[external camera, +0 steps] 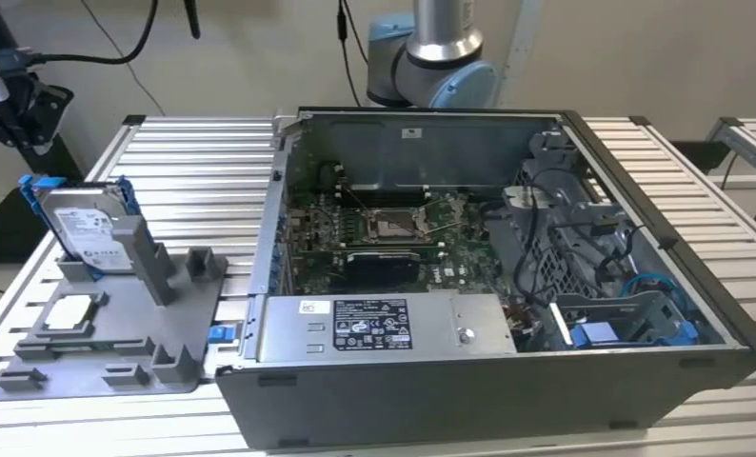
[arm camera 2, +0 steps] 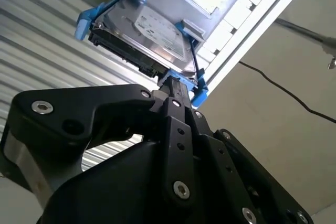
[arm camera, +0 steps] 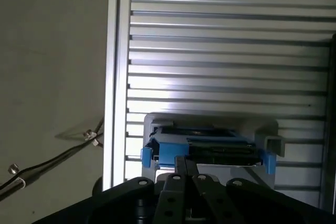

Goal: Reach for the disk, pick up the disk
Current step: 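Reach for the disk, then pick up the disk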

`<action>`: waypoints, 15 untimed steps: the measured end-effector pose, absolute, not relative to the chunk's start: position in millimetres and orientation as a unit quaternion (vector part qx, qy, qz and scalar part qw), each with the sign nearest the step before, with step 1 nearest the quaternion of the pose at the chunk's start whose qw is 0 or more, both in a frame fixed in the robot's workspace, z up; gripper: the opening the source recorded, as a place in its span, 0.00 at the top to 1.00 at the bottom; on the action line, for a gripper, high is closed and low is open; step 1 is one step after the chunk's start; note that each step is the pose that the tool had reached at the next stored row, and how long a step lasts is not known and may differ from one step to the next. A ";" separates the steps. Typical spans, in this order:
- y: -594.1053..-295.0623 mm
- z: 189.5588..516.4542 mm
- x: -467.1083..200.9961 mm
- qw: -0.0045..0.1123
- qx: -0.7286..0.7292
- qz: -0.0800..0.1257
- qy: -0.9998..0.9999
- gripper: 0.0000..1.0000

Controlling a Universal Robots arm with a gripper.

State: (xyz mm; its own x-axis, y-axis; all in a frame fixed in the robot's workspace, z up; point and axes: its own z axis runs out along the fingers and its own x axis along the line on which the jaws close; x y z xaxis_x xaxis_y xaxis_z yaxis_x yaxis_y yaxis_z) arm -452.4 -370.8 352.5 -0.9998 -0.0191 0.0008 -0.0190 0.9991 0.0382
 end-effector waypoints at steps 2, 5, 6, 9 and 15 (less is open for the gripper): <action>-370.9 352.2 -453.2 0.001 0.009 -0.019 -1.000 1.00; -371.0 352.0 -454.8 0.001 0.009 -0.019 -1.000 1.00; -371.0 351.9 -455.5 0.001 0.009 -0.019 -1.000 1.00; -370.9 352.0 -455.8 0.001 0.009 -0.019 -1.000 1.00; -370.9 351.9 -455.8 0.001 0.010 -0.019 -1.000 1.00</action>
